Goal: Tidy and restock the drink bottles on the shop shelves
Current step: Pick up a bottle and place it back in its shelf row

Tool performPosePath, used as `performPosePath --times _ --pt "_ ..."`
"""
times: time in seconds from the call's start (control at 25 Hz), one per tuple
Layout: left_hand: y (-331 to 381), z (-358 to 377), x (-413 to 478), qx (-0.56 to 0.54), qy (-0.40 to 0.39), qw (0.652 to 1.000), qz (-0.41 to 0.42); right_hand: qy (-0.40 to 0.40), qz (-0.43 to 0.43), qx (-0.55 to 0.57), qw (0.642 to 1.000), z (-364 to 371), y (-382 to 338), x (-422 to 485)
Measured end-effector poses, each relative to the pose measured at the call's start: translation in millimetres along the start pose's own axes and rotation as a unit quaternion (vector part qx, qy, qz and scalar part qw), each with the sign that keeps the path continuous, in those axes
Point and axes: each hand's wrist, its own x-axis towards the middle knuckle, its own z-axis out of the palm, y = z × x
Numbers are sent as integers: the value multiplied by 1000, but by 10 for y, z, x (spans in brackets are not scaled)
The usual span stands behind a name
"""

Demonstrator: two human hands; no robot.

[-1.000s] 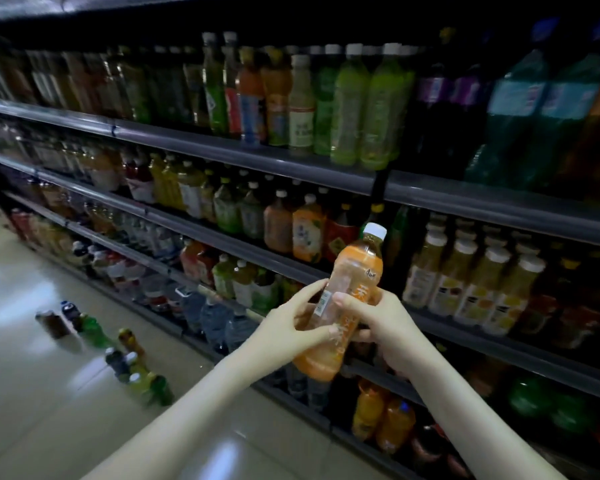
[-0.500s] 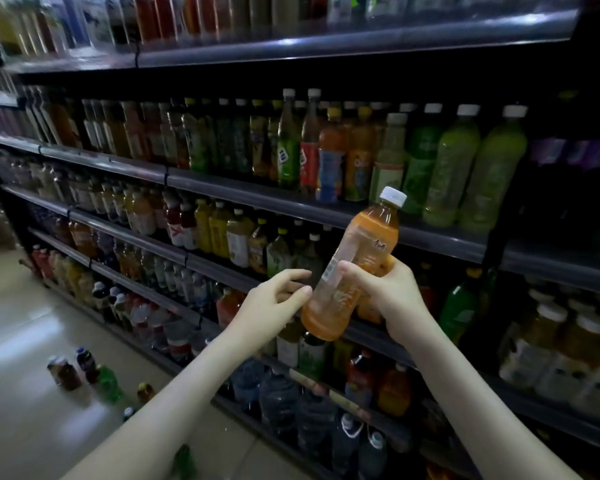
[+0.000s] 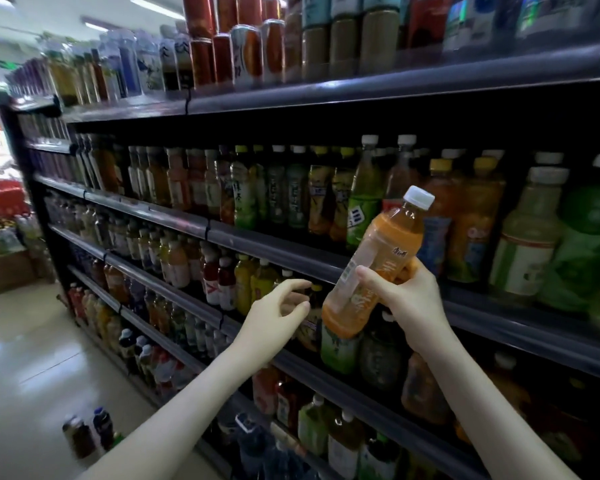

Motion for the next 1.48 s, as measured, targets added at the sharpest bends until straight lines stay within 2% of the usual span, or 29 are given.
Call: performPosePath --times 0.2,0.48,0.64,0.84,0.92,1.04,1.2,1.36,1.48 --pt "-332 -394 587 -2 -17 999 38 15 -42 -16 999 542 69 318" --pt "-835 -1142 1135 -4 -134 983 122 53 -40 -46 997 1674 173 635" --pt "-1285 -1585 1280 -9 -151 982 110 29 8 -58 998 2291 298 718" --pt "-1834 -1845 1210 12 -199 978 65 -6 72 -68 995 2731 571 634" --pt "-1978 -1923 1175 15 -187 981 47 -9 92 -69 993 2843 648 599" --pt "-2133 -2092 1153 20 -126 991 35 -11 104 -68 992 3039 693 596" --pt "-2257 -2433 1439 3 -53 998 45 35 90 -56 994 3357 619 715" --pt "-2272 -2774 1996 -5 4 994 113 102 61 -54 991 3656 439 971" --pt "-2212 -2891 2446 31 18 976 214 175 35 -64 982 3880 337 1176"
